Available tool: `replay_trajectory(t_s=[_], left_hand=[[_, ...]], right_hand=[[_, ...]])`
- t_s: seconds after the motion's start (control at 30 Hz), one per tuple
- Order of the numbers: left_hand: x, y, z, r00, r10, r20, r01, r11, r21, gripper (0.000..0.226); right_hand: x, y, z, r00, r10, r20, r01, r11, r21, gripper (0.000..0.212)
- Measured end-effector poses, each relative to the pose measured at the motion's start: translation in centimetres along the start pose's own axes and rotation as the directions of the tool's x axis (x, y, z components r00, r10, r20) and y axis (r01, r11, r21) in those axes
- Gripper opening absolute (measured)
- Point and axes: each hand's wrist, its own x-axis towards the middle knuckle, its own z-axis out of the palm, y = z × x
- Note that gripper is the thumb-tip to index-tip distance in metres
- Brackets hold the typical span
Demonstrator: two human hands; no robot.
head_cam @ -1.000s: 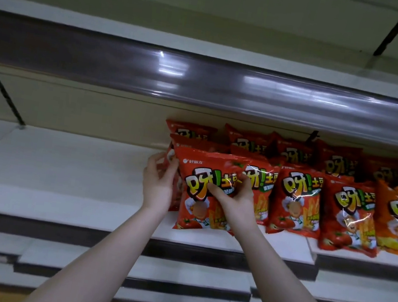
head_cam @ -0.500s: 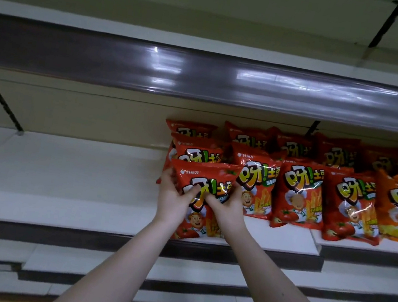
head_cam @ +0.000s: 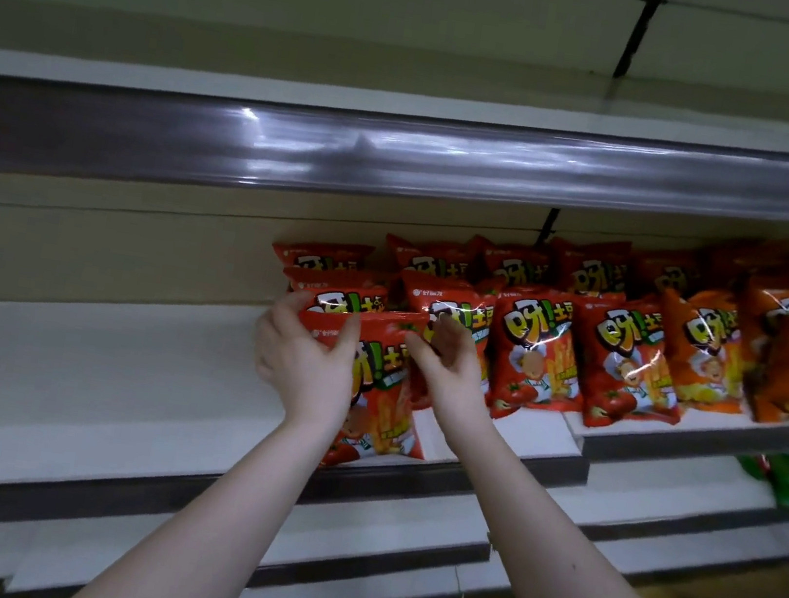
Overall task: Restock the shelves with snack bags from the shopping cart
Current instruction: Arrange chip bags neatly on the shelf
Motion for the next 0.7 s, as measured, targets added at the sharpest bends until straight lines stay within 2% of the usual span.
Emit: replay_trajectory(t_s=[0.07,0.13,0.23,0.33,0.43,0.6,0.63,0.7], left_hand=[[-1.0,1.8,1.1,0.996,0.082,0.037,-0.08,0.995,-0.053,0.05],[-2.4,3.7,2.6,0.985,0.146,0.096,-0.127,0.975,-0.183,0.044],[-5.5,6.8,5.5,0.938,0.182,0.296,-0.066,0.929,-0.364,0.028],[-9.7,10.0,8.5,0.853,0.22,0.474,0.026,0.888,-0.459,0.024],[-15.2,13.3,11.4,0.762,0.274,0.586,0.081,0.858,-0.507,0.023],[-25.7,18.9,15.3,0.607,0.343,0.717,0.151,0.836,-0.528,0.021],[-29.8,20.8,16.4,0.551,0.358,0.754,0.178,0.832,-0.525,0.021],[-31.5,21.6,17.1,0.531,0.362,0.766,0.209,0.821,-0.532,0.024]], right_hand=[[-0.2,-1.1,-1.6,0.999,-0.029,-0.033,0.03,0.999,0.026,0.055],[-0.6,-2.2,-3.8,0.995,-0.066,-0.074,0.07,0.996,0.053,0.045],[-1.6,-3.3,-8.2,0.981,-0.121,-0.153,0.134,0.988,0.078,0.03],[-3.5,-3.7,-13.8,0.954,-0.14,-0.264,0.168,0.982,0.085,0.025],[-5.9,-3.8,-20.5,0.908,-0.138,-0.395,0.198,0.973,0.115,0.019],[-11.3,-3.2,-32.3,0.832,-0.152,-0.534,0.23,0.97,0.081,0.02],[-13.7,-2.8,-36.4,0.799,-0.154,-0.582,0.226,0.973,0.054,0.021],[-14.4,-2.5,-38.3,0.788,-0.152,-0.596,0.218,0.975,0.04,0.022]])
